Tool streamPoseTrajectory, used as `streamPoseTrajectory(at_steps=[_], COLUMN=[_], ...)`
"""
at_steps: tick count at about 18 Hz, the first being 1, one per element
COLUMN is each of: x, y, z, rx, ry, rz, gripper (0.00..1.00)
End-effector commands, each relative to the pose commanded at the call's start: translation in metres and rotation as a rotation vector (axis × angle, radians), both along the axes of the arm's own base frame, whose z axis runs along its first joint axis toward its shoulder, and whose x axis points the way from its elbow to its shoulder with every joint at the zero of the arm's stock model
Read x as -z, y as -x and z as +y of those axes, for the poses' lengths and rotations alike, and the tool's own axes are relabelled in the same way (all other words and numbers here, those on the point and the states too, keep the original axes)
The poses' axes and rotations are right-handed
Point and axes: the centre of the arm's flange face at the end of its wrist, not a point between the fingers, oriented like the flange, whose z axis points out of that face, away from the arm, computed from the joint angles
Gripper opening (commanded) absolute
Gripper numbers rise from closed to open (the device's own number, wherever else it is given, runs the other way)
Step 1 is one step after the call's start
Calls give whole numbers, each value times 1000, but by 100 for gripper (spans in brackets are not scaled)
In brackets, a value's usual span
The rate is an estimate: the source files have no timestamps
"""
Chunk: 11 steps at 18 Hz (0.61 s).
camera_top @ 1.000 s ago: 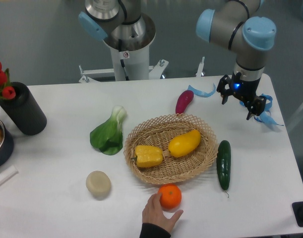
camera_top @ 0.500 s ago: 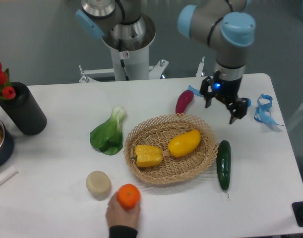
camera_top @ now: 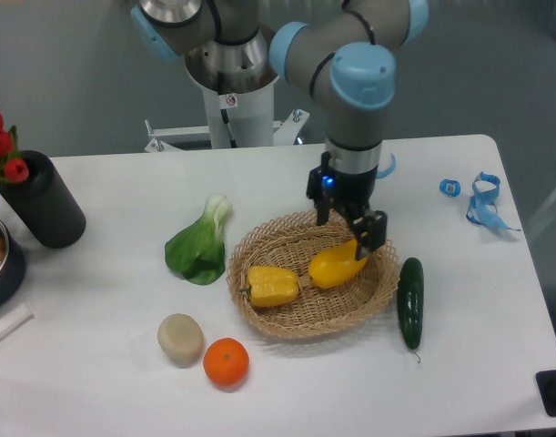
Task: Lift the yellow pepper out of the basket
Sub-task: 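Lower the open gripper down onto the yellow bell pepper in the basket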
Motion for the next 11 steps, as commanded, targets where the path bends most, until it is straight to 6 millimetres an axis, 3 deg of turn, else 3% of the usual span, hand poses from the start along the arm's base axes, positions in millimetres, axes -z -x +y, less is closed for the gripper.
streamPoseTrajectory(at_steps=[5, 11], x=[34, 58], y=[-22, -31], z=[32, 40], rx=[62, 97], ry=[39, 67], rz=[-49, -84], gripper=[100, 100])
